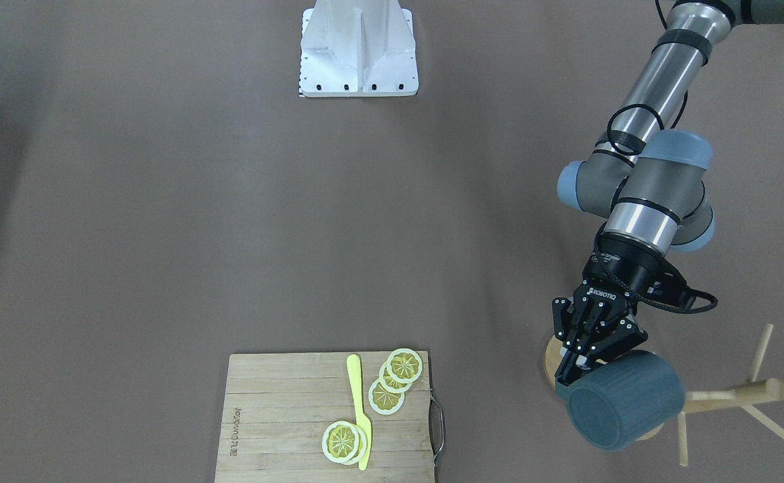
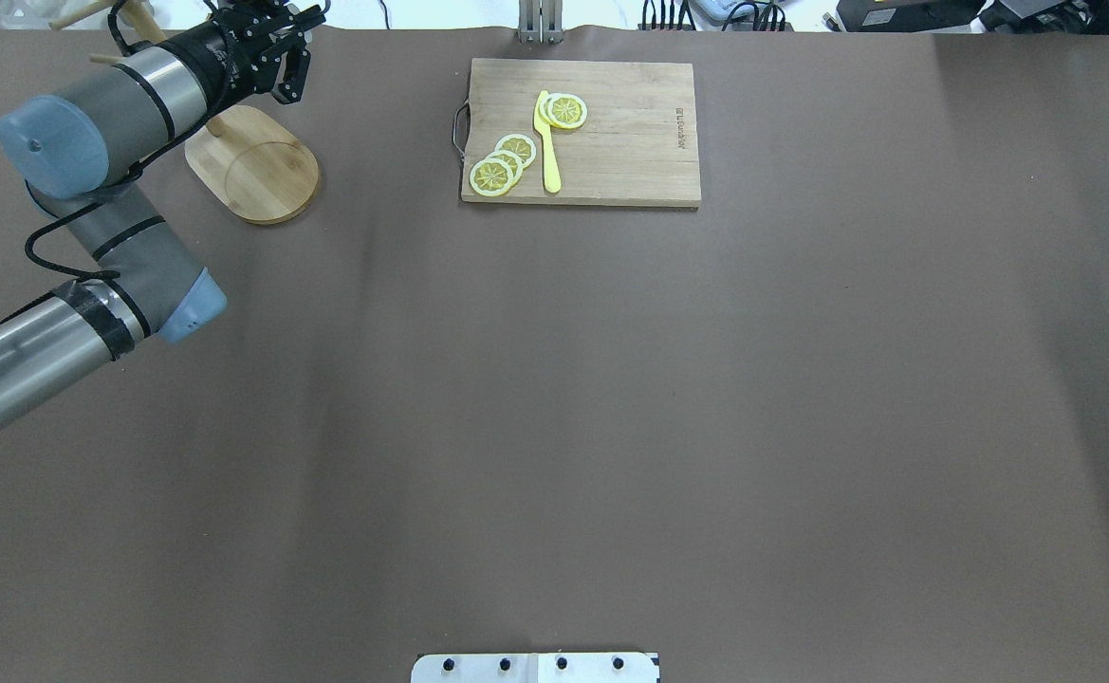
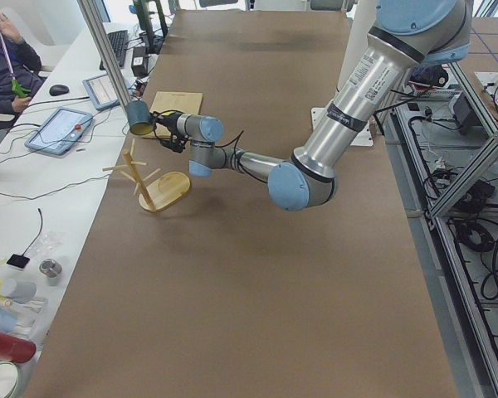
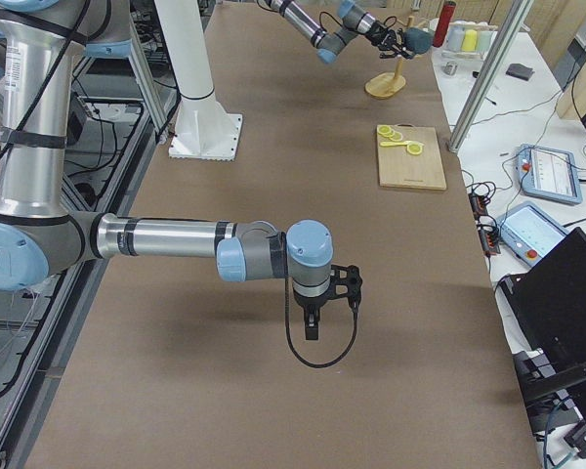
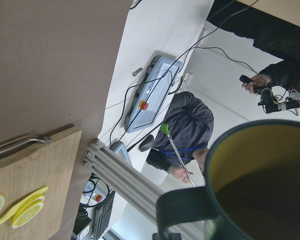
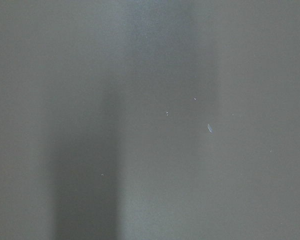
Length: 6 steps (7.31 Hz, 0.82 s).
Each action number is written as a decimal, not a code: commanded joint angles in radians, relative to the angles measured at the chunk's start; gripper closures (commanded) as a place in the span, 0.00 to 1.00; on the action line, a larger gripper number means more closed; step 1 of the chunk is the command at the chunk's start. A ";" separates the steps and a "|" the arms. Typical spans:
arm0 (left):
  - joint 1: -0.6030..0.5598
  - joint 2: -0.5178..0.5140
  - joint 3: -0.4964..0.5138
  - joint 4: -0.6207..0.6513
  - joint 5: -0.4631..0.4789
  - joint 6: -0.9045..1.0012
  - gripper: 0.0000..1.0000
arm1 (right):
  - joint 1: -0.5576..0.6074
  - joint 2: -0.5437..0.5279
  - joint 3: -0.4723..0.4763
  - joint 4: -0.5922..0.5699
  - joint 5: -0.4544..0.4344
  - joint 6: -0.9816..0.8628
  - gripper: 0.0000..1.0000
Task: Hang cup on storage rack
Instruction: 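Carry the blue mug to the wooden stand and hang it on a peg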
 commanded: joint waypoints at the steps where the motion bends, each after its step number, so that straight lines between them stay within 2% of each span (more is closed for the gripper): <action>1: -0.026 -0.001 0.021 0.002 -0.036 0.003 1.00 | 0.000 0.002 0.003 0.000 -0.001 0.000 0.00; 3: -0.057 0.007 0.021 -0.015 -0.100 0.009 1.00 | 0.000 0.004 0.003 0.000 -0.001 0.002 0.00; 5: -0.063 0.016 0.034 -0.050 -0.113 0.009 1.00 | 0.000 0.004 0.004 0.000 -0.001 0.002 0.00; 6: -0.083 0.018 0.074 -0.108 -0.143 0.009 1.00 | 0.000 0.005 0.004 0.000 -0.001 0.002 0.00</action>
